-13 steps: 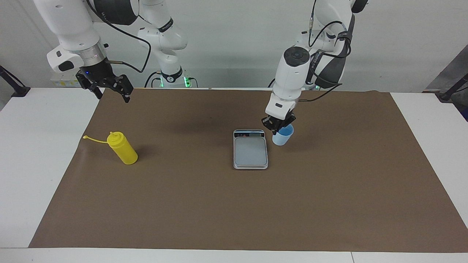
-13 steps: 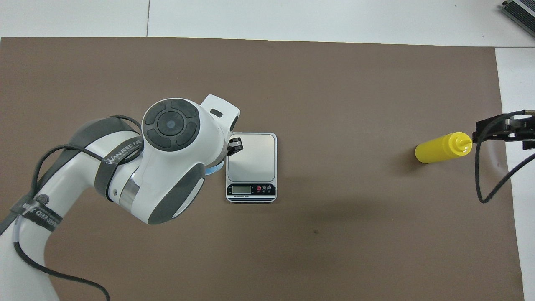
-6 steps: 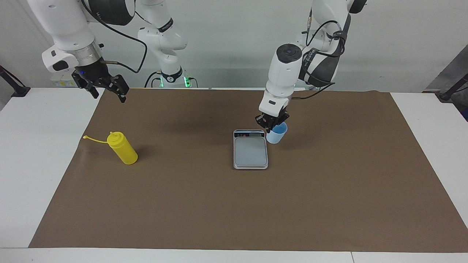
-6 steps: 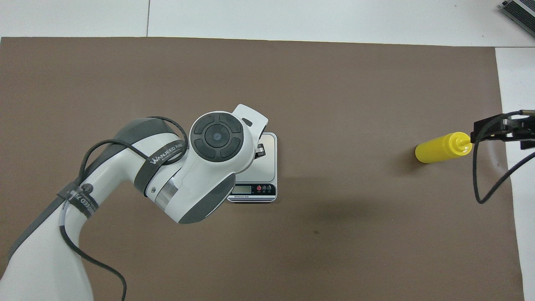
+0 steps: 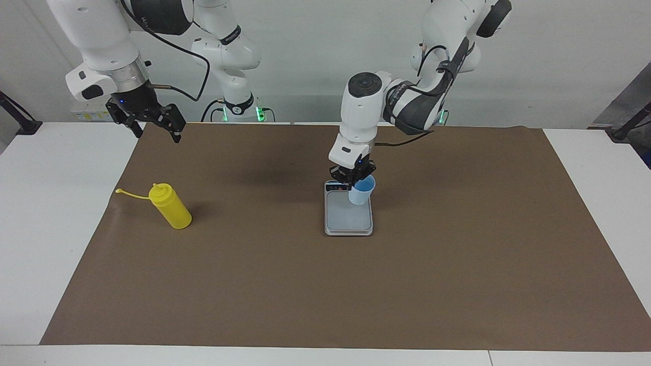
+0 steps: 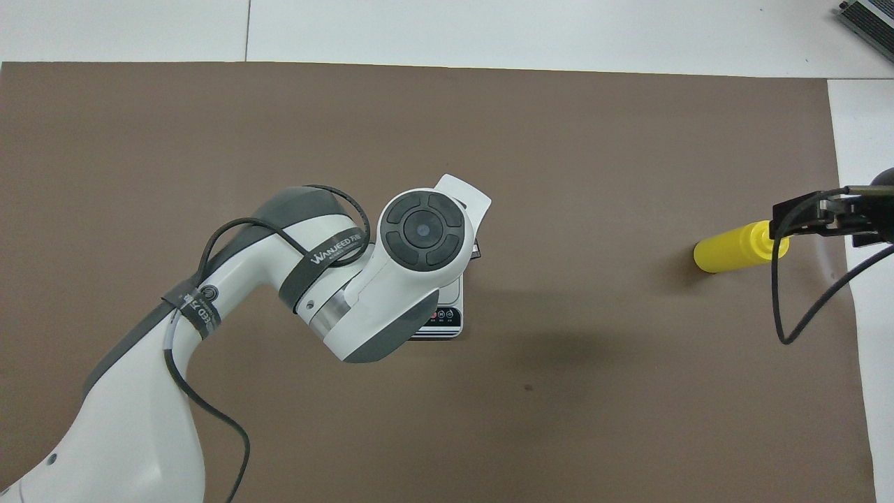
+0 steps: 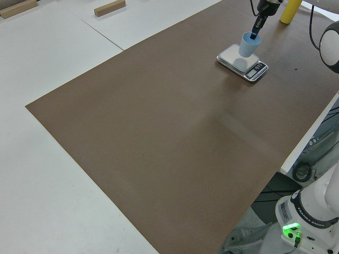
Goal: Pour seasoning into cup on scale with both arms
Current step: 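Carry the cup with the left gripper and lower it onto the scale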
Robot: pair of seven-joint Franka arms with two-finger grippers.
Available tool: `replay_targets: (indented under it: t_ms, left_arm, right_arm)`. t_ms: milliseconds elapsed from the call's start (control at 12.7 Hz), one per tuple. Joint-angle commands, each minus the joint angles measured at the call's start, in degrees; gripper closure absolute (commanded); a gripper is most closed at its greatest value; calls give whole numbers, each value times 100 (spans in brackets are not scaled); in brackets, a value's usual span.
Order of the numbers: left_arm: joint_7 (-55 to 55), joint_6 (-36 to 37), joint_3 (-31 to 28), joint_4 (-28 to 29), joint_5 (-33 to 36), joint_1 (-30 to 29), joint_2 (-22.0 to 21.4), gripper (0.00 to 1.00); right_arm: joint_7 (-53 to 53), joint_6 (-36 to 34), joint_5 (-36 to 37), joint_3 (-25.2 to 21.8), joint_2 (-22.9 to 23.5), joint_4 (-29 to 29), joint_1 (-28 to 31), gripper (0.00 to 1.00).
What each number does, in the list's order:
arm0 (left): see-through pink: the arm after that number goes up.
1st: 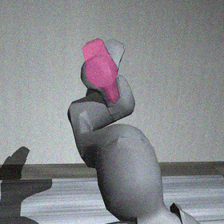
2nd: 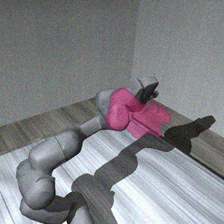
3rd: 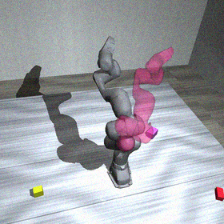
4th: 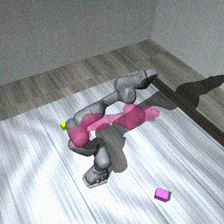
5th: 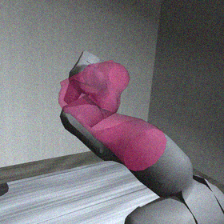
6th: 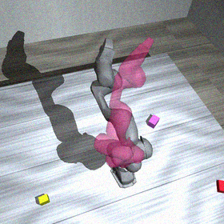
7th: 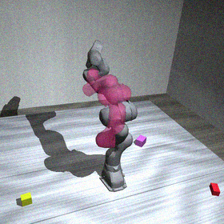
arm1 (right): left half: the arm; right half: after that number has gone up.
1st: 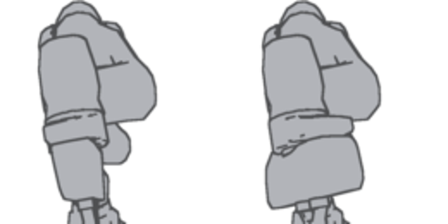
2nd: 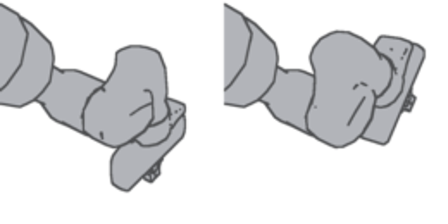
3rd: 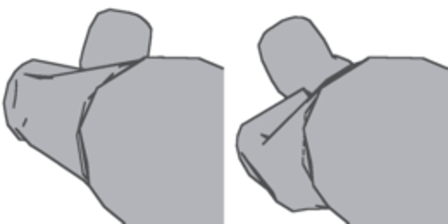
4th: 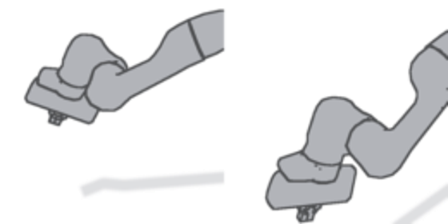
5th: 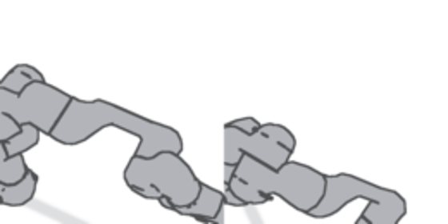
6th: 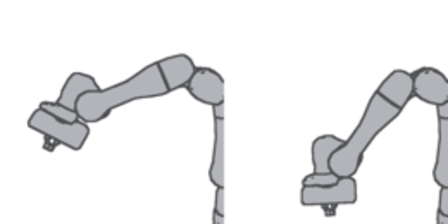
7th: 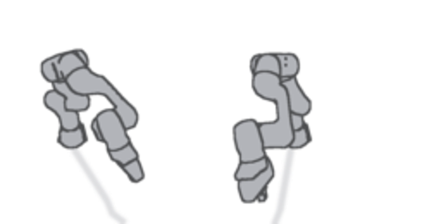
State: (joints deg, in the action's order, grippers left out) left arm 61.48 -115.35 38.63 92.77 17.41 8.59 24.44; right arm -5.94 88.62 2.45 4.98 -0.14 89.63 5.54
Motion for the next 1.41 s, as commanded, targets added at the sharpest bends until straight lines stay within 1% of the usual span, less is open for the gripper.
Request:
replay_targets:
  t_ms: [0, 236, 550, 785, 942, 1021, 1178, 1257, 1335]
  left_arm:
    - [110, 109, -31, -233, 288, 73, 201, 100]
    - [110, 109, -31, -206, 464, 47, 228, 100]
    - [118, 65, -39, -197, 605, 64, 334, 100]
    - [110, 4, -39, -189, 632, 55, 395, 100]
    - [118, -49, -31, -180, 632, 55, 404, 100]
    - [118, -49, -31, -180, 632, 55, 404, 99]
    - [110, -41, -31, -180, 632, 55, 413, 59]
    - [110, -32, -39, -180, 632, 55, 413, 50]
    - [110, -14, -39, -197, 632, 64, 413, 45]
  right_arm:
    - [-127, 59, -122, 38, -3, -24, 43, 0]
    - [-231, 59, -131, 47, -47, 46, 34, 0]
    - [-311, 42, -157, 65, -214, 336, 34, 0]
    - [-294, 50, -192, 74, -214, 336, 34, 0]
    - [-267, 68, -429, 65, -214, 345, 43, 0]
    - [-259, 85, -430, 65, -214, 345, 43, 0]
    - [-232, 86, -430, 65, -214, 345, 52, 0]
    - [-241, 94, -430, 65, -205, 345, 52, 0]
    - [-258, 112, -421, 65, -197, 328, 52, 0]
